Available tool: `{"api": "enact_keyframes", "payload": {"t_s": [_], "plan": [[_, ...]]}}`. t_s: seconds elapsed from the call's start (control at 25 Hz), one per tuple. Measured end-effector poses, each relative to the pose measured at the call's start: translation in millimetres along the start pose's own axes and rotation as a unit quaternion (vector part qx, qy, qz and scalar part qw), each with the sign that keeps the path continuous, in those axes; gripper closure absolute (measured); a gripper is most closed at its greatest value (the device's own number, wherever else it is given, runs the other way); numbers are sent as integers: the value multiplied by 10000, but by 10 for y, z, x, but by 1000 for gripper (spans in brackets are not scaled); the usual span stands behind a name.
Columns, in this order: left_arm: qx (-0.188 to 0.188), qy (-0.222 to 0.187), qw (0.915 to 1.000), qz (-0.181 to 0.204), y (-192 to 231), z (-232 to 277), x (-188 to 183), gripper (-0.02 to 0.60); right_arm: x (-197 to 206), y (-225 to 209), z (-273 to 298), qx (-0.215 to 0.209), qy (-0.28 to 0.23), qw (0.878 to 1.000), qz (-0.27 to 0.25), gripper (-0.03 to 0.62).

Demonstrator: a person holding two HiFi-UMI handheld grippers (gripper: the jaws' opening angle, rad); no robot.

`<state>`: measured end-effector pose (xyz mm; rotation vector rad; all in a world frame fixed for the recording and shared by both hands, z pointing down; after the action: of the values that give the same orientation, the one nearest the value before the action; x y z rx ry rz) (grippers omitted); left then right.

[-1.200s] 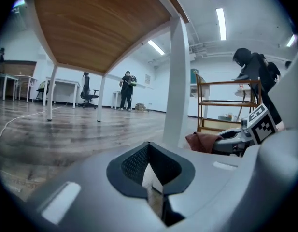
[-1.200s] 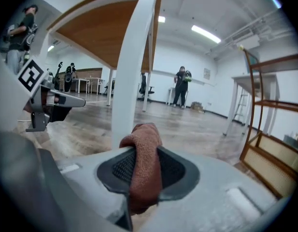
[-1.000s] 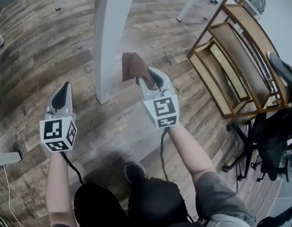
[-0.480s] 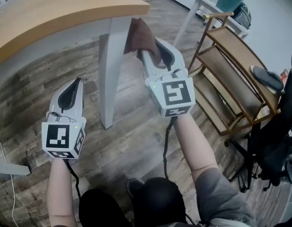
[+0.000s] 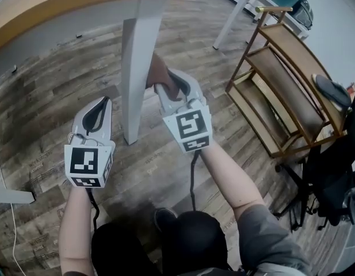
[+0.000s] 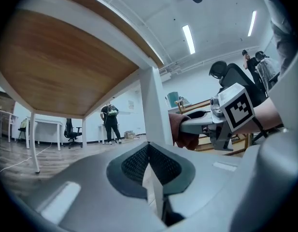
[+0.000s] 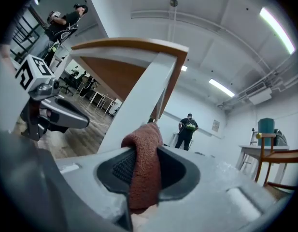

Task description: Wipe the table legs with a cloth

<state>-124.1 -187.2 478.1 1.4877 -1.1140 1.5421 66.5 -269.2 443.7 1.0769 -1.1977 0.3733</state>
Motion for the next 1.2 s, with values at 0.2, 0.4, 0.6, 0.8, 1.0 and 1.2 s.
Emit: {"api": "enact_keyframes", "payload": {"t_s": [0.2,0.4,0.6,0.8,1.0,1.2], "plan": [[-29,378,9991,-199,-34,-20,510,561,632,386,7,-324,525,9981,-36,507],[-115,747,9961,-457,-152,-87,1059,561,1276,705,-44,-563,1153,9917,-9,507],[-157,1100,9918,-633,-261,-126,1471,561,1866,1029,-61,-951,1766,9796,-110,507],[-119,1302,9899,-551,-272,-89,1691,562,2360,1321,8,-1311,2202,9648,-595,507],[-157,1503,9860,-707,-256,-82,1884,562,2734,1484,63,-1595,2697,9494,-208,507],[-233,1574,9860,-503,-203,-79,1914,561,2651,1347,51,-1473,2179,9601,-949,507]]}}
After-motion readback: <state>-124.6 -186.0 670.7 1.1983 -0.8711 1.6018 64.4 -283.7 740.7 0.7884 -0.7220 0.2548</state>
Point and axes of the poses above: the fingertips, and each gripper's own axes: z forward along the fingers, y to its left, x out of its underside, the point moved 9 cm from there along -z, backward along the fingers, and after that the axes turned 5 degrees about x, right-handed, at the moved point
